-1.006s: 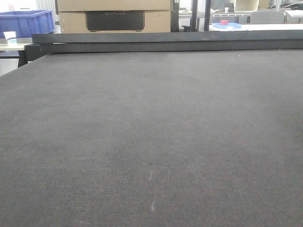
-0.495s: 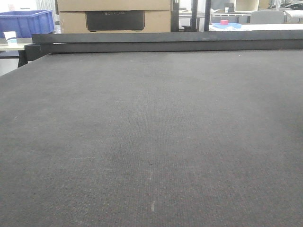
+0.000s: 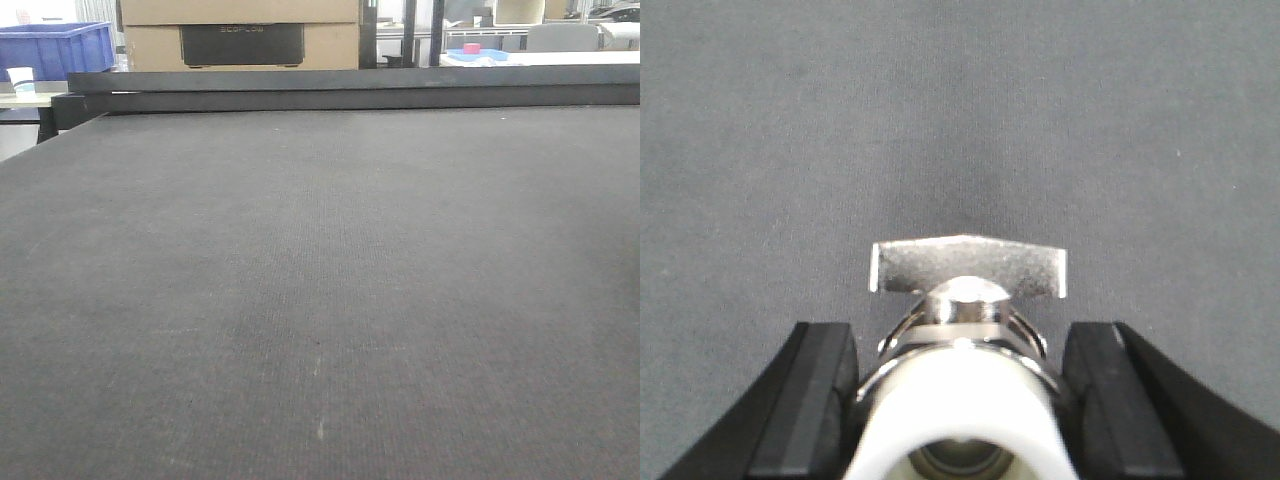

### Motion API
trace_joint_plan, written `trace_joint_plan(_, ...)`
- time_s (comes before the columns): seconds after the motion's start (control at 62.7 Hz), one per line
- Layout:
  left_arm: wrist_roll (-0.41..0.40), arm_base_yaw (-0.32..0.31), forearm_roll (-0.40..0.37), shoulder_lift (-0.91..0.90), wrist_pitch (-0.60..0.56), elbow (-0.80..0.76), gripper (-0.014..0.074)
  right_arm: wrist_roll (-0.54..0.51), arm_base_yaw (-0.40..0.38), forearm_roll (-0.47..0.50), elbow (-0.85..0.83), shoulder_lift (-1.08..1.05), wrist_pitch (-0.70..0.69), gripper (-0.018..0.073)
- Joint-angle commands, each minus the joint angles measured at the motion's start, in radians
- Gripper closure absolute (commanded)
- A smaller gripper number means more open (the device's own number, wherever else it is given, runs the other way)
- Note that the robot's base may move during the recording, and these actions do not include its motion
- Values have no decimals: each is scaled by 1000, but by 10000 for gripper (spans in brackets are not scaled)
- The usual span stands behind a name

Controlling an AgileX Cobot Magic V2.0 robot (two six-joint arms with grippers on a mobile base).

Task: Place valve from conveyor to right shelf box
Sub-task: 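Lift both held valves up off the belt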

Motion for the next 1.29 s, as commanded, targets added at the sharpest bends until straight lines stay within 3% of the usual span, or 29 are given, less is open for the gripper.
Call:
trace_joint_plan(0.0,-1,-4,-1,-9,-25,-13,708,0,-4,-4,-8,-11,-71,725)
trace_joint_plan(0.223,-1,-4,-1,-7,-90,-13,708,0,-4,-4,-8,-11,-142,725)
trace_joint_plan(0.559,-1,-4,-1,-7,-399,-13,708,0,-4,-4,-8,-11,-346,725)
trace_joint_plan(0.83,-1,-4,-1,-7,-566,-13,708,0,-4,-4,-8,-14,-368,725)
trace_joint_plan(1.277,-1,-4,-1,-7,-566,-13,708,0,-4,-4,-8,-13,-370,725)
